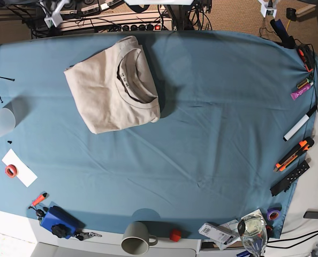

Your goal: Fold the T-shirt properly

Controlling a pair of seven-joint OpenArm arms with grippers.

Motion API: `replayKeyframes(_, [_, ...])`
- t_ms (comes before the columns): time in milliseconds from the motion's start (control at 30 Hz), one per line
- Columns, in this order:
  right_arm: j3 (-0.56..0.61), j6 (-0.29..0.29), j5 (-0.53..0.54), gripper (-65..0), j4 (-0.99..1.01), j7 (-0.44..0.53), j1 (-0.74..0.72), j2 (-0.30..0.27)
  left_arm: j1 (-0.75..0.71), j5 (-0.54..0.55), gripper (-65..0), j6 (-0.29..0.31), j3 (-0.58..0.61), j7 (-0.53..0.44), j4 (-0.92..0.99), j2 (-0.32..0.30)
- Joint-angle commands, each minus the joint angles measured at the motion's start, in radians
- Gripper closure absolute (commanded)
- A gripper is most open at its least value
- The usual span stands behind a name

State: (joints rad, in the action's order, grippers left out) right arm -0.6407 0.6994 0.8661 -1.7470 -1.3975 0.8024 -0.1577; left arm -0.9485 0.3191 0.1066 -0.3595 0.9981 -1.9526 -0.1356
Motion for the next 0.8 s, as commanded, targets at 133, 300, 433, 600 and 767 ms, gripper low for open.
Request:
replayKeyframes(133, [-0.006,-0.001,-0.037,0.0,0.26,0.001,-0.085,-0.062,0.087,-0.002,0.0,0.027,-0.003,-0.048,0.184,-0.003])
replayKeyframes(300, [0.003,-0.001,-0.074,0.0,0.52,0.004,-0.207,-0.118,0.22,-0.006,0.0,0.052,-0.003,-0.093,0.44,-0.003])
replayKeyframes(433, [0.091,-0.001,-0.159,0.0,0.674,0.09,-0.282,-0.165,0.331,-0.04,0.0,0.053,-0.003,-0.144,0.656,-0.003])
replayKeyframes(600, [0.294,-0.001,-0.379,0.0,0.777,0.348,-0.346,-0.189,0.441,-0.107,0.0,0.12,-0.003,-0.295,0.891,-0.003])
replayKeyframes(767, [0.489,-0.001,-0.575,0.0,0.853,0.587,-0.405,-0.188,0.525,-0.18,0.0,0.13,-0.003,-0.464,1.068,-0.003])
